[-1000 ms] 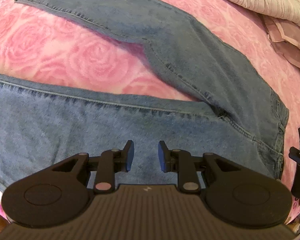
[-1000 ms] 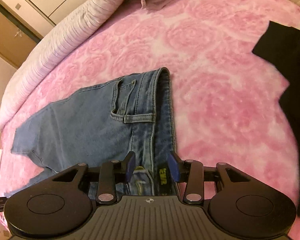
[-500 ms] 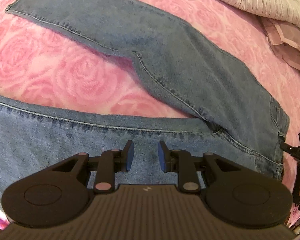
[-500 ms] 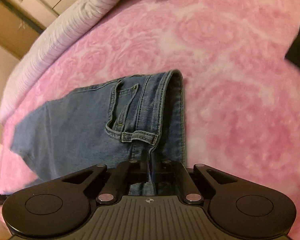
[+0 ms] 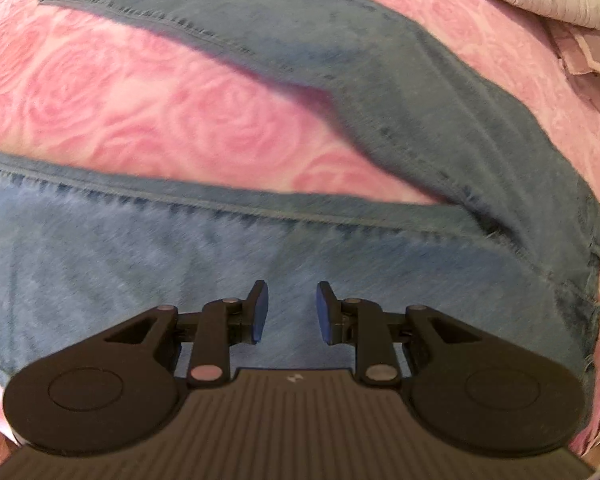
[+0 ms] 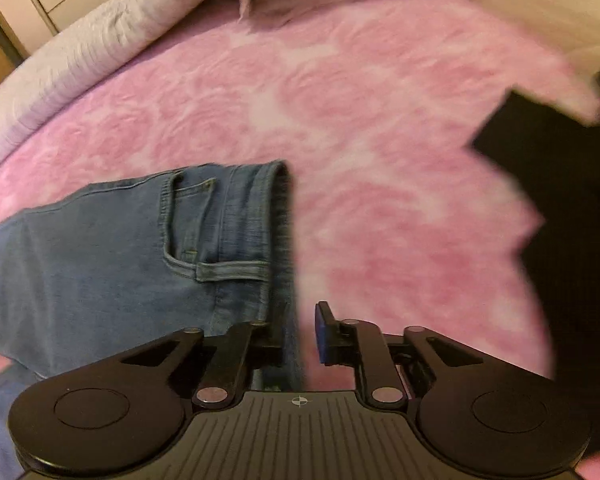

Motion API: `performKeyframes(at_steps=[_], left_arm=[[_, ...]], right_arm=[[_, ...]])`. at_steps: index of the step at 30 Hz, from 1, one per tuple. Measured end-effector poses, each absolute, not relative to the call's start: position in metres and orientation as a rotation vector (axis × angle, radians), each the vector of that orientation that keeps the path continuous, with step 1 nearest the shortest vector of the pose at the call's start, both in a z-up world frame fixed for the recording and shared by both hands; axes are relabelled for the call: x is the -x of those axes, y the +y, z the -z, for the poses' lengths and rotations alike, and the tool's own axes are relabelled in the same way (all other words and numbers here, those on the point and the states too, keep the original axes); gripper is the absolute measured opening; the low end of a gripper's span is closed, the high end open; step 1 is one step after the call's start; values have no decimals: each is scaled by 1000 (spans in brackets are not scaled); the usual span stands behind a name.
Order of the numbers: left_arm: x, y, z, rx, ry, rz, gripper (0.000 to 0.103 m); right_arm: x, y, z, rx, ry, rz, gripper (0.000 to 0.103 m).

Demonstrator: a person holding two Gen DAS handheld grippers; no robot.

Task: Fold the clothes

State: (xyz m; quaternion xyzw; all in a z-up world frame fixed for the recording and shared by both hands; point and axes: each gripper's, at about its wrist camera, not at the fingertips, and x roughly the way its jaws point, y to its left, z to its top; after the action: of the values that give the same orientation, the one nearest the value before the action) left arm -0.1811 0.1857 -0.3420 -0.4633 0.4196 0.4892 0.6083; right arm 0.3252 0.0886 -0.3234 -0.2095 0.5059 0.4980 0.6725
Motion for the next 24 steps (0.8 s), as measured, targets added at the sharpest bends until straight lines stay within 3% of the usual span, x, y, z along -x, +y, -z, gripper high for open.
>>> performKeyframes(at_steps=[5,8,10,17,18,19,22,24], left_arm=[[204,172,342,1102,964,-1125,21],[217,165,340,1107,959,-1115,21],[228,162,339,1106,958,-1107,21],[282,148,333,1194,869,-1144,21],[291,146,332,1215,850,-1154,21],[302,145,331,1231,830,-1166,21],[339,139,327,1266,772,-1209,21],[368,133,322,1278,727,-1253,23]], right_arm=[[-312,30,315,406,1249,-1046,24],[-312,-18,319,297,1346,-928,32],[-311,-45,320,211,1385,-873,44],[-293,-101,328,-26,1465,-712,49],[-290,-100,328,-13,1451,-703,48],[-286,-100,328,0,1438,-694,26],[-275,-98,328,38,1397,-666,13],[-268,-97,328,63,1369,-647,12]])
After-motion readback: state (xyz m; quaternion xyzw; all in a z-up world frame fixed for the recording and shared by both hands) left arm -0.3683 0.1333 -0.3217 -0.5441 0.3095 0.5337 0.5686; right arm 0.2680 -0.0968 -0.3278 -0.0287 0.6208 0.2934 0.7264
